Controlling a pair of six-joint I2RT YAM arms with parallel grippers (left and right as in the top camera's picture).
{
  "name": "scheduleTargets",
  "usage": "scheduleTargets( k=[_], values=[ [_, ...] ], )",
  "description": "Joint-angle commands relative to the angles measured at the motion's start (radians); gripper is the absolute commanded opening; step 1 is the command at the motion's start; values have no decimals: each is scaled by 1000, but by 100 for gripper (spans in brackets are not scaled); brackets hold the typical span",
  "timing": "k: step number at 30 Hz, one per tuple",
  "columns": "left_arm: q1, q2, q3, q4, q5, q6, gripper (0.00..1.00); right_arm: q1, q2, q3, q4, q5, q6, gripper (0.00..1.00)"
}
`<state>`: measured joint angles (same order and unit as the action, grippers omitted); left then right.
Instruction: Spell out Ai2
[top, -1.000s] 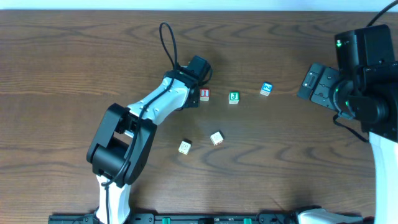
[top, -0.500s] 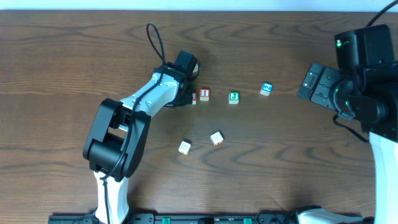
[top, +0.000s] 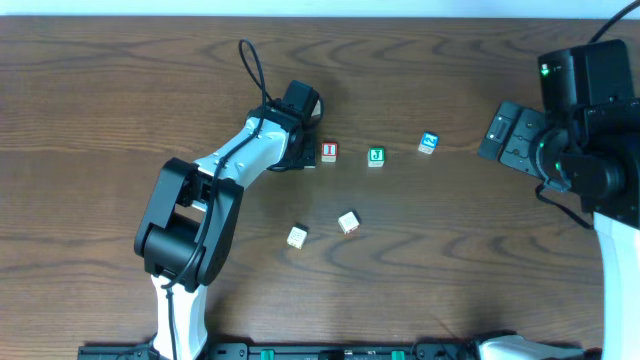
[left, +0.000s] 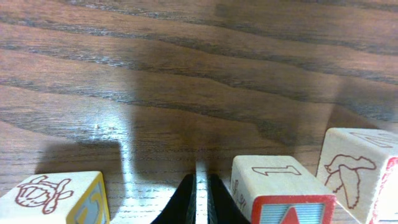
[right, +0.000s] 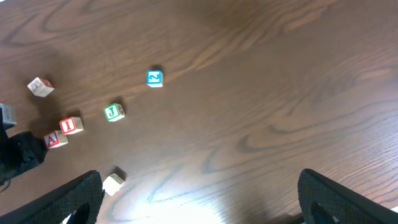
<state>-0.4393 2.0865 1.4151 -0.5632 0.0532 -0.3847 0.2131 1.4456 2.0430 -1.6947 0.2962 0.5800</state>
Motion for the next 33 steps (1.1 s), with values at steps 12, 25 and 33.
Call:
scheduleTargets(
  k=[12,25,33],
  values=[
    [0,19,-5,19,-13,15,27,-8,-2,3,-3,19,-13,99],
    [1,19,-5,20,-39,15,36,-8,-2,2,-3,19,-13,99],
    [0,19,-5,23,-47,15,41,-8,-2,2,-3,19,-13,99]
  ],
)
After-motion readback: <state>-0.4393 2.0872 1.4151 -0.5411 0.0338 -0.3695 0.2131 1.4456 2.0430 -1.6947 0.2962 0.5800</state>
